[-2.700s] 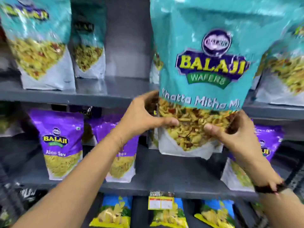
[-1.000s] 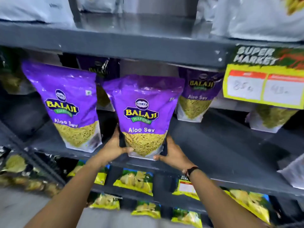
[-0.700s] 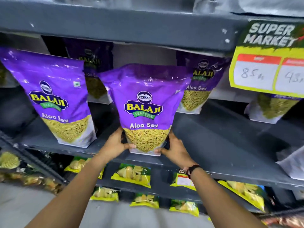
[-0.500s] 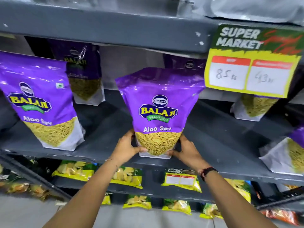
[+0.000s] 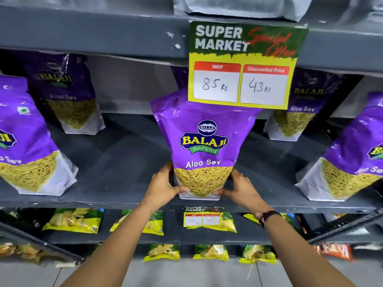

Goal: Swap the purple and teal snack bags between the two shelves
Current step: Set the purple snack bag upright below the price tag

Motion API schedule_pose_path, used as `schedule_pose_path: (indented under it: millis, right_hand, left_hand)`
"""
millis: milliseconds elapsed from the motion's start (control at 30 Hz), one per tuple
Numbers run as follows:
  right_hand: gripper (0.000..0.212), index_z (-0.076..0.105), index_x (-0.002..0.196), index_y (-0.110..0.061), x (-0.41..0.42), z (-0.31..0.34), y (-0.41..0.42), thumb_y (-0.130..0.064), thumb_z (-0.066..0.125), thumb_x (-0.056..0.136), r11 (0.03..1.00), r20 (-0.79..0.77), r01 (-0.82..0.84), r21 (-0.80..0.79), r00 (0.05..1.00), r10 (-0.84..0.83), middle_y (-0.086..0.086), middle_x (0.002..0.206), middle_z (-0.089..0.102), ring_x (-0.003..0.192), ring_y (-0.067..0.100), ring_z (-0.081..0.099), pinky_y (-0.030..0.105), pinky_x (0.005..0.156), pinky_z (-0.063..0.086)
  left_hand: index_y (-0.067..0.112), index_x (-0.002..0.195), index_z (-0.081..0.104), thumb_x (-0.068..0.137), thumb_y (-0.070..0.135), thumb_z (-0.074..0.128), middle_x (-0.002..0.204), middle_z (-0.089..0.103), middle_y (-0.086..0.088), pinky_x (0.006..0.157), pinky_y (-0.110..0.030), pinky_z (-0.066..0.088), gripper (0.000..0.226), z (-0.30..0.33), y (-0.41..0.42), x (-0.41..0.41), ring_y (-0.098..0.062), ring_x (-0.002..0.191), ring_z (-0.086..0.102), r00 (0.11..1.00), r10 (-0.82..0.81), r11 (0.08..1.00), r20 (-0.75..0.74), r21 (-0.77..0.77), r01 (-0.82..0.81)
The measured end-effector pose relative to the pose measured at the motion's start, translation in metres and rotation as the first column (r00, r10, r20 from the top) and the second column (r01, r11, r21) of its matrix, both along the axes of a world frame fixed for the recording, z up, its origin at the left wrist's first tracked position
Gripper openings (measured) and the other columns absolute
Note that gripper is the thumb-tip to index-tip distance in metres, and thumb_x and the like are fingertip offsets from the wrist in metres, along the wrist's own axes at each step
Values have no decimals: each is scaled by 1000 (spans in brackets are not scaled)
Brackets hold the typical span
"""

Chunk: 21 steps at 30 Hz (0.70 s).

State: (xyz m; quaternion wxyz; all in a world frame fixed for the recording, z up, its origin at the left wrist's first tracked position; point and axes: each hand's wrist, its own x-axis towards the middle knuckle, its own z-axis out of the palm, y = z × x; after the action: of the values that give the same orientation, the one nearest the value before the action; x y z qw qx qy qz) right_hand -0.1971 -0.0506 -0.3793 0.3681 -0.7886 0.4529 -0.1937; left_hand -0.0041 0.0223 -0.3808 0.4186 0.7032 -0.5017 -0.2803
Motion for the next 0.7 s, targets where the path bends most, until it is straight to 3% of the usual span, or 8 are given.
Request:
schedule_pose_path:
  millis: [233, 400, 533, 700]
  right_hand:
    - [59, 45, 118, -12, -3, 2, 1, -16, 75, 68, 1000, -2, -10, 14, 1000, 10, 8, 121, 62, 113, 26, 55, 45, 104, 35]
    - [61, 40, 122, -14, -5, 1, 3, -15, 73, 71, 998, 13, -18, 61, 1000, 17, 7, 122, 60, 113, 22, 54, 25, 90, 37]
    - [62, 38, 124, -15, -7, 1, 4, -17, 72, 72, 997, 14, -20, 77, 1000, 19, 7, 124, 60, 114, 25, 54, 31, 93, 40]
    - [64, 33, 128, -15, -7, 3, 5, -17, 69, 75, 995, 10, -22, 99, 1000, 21, 8, 128, 56, 117, 25, 51, 26, 91, 36]
  left_hand:
    - [7, 108, 49, 58, 7, 80, 113, 63, -15, 82, -26, 39, 59, 2, 1, -5, -18, 93, 52, 1000, 1, 1000, 3, 15, -1]
    - [7, 109, 48, 59, 4, 79, 114, 62, -15, 84, -27, 39, 59, 1, 2, -7, -18, 96, 51, 1000, 5, 1000, -24, 11, -5]
    - [7, 110, 47, 60, 3, 78, 115, 61, -16, 84, -28, 39, 59, 0, 3, -8, -21, 99, 51, 1000, 6, 1000, -27, 10, -6]
    - [8, 113, 45, 61, 4, 77, 120, 58, -15, 88, -30, 39, 61, -4, 2, -10, -28, 112, 51, 999, 2, 1000, -38, 11, -1]
